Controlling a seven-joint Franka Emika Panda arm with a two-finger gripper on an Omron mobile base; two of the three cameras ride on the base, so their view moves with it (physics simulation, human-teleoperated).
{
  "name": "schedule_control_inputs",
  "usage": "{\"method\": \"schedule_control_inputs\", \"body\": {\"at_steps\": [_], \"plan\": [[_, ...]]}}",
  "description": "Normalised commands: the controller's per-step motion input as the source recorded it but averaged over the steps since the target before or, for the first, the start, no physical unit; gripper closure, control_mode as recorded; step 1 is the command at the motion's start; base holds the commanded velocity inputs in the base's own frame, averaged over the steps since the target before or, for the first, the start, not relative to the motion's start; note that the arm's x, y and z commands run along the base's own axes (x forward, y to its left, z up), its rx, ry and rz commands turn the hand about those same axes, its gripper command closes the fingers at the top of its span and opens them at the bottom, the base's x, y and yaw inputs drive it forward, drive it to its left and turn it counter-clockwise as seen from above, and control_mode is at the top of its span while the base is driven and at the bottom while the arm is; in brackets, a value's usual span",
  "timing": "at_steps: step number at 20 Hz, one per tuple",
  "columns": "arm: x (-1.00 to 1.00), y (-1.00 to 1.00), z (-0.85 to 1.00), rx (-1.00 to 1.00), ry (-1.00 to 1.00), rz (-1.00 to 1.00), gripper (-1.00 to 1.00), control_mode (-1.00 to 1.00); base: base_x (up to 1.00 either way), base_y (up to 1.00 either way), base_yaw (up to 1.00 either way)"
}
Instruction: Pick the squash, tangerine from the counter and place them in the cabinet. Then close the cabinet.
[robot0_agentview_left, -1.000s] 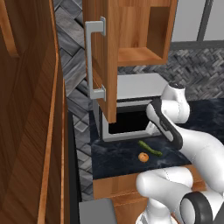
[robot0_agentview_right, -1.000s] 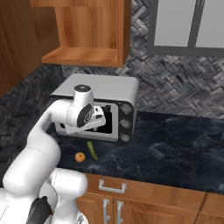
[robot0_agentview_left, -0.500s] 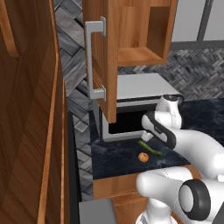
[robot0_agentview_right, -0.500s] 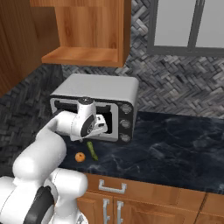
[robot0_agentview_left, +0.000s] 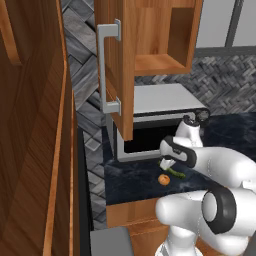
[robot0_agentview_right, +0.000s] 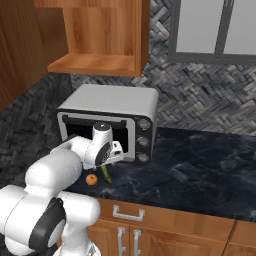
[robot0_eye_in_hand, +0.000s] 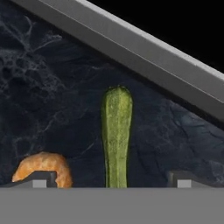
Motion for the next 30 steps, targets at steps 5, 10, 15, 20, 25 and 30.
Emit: {"method": "schedule_control_inputs", "body": {"at_steps": [5, 10, 15, 20, 25, 30], "plan": [[0.0, 0.0, -0.58, 0.04, 0.0, 0.0, -1.0, -1.0, 0.0, 0.0, 0.0], [0.0, -0.04, -0.34, 0.04, 0.0, 0.0, -1.0, -1.0, 0.0, 0.0, 0.0], [0.11, -0.1, -0.25, 0.06, 0.0, 0.0, -1.0, -1.0, 0.0, 0.0, 0.0], [0.0, -0.01, -0.79, 0.07, 0.03, 0.0, 1.0, -1.0, 0.0, 0.0, 0.0], [-0.02, 0.0, -0.79, 0.12, 0.02, 0.0, 1.0, -1.0, 0.0, 0.0, 0.0], [-0.3, 0.0, -0.04, 0.1, -0.04, 0.0, 1.0, -1.0, 0.0, 0.0, 0.0]]}}
